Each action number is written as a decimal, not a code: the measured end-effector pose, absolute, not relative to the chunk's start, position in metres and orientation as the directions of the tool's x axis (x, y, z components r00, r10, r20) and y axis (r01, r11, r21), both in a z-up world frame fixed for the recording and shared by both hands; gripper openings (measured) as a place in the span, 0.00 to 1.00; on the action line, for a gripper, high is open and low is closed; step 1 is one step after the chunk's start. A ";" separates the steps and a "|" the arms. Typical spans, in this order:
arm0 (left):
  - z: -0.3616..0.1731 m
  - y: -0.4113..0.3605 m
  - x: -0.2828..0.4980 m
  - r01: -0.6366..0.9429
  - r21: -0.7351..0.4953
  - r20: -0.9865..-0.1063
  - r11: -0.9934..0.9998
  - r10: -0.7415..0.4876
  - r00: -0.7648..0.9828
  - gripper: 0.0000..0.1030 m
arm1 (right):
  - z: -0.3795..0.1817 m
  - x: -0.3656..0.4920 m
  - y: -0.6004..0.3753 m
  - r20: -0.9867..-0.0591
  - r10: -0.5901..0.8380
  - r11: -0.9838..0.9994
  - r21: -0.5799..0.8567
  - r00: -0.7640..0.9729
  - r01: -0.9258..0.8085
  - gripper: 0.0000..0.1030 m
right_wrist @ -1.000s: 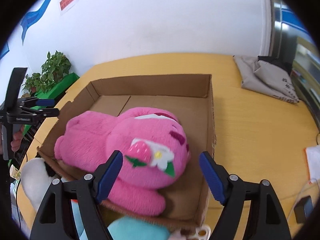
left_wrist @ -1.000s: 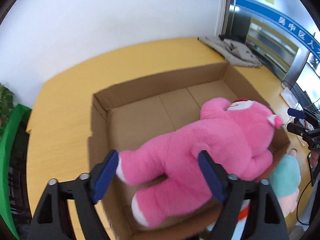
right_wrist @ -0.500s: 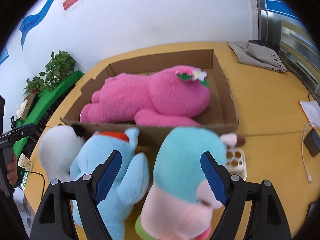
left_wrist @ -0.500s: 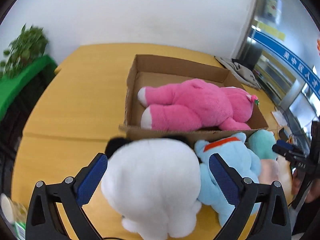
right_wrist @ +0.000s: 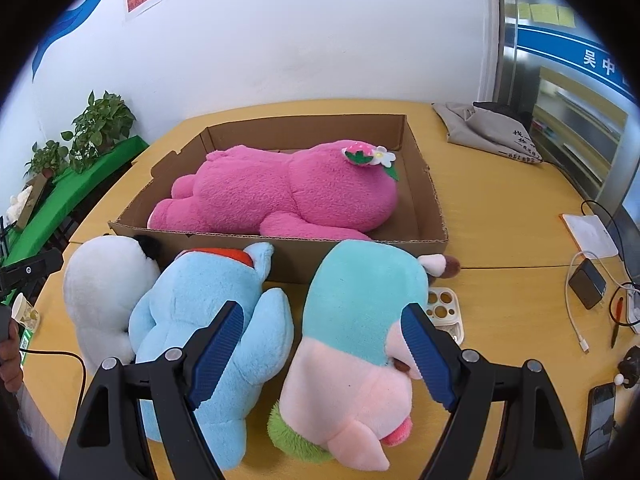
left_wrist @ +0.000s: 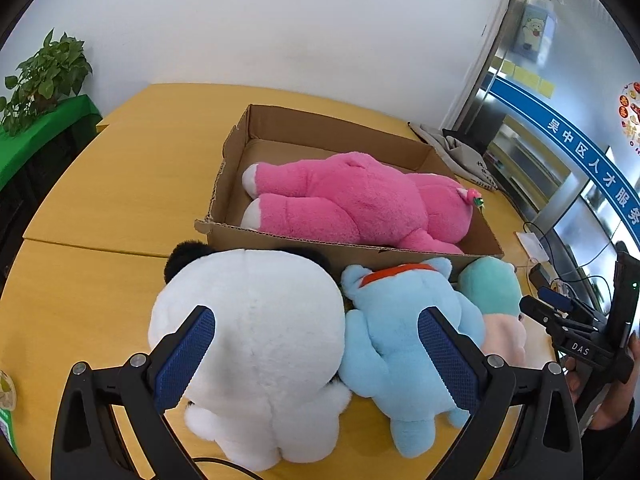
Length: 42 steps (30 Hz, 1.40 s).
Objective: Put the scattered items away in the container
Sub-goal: 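Withdraw both grippers from the box toward the pig and blue plushes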
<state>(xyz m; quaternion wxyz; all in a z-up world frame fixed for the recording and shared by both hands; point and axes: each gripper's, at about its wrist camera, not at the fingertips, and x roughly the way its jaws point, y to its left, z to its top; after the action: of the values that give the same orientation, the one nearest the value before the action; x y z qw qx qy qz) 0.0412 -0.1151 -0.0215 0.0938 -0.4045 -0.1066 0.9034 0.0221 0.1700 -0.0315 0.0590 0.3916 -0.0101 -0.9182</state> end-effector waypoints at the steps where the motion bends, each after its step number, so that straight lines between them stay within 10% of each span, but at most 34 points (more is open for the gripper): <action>1: -0.022 -0.114 0.042 -0.083 -0.266 -0.712 -0.960 0.254 -0.655 1.00 | -0.031 0.023 0.170 -0.717 -0.112 -0.993 0.061 -0.688 0.098 0.79; 42: -0.022 -0.116 0.041 -0.085 -0.260 -0.704 -0.962 0.249 -0.666 1.00 | -0.031 0.018 0.158 -0.717 -0.077 -0.995 0.014 -0.693 0.095 0.79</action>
<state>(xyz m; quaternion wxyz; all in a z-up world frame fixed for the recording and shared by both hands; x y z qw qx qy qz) 0.0408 -0.1158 -0.0220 0.0923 -0.3984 -0.1029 0.9067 0.0180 0.1576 -0.0312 0.0467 0.3891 0.0120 -0.9199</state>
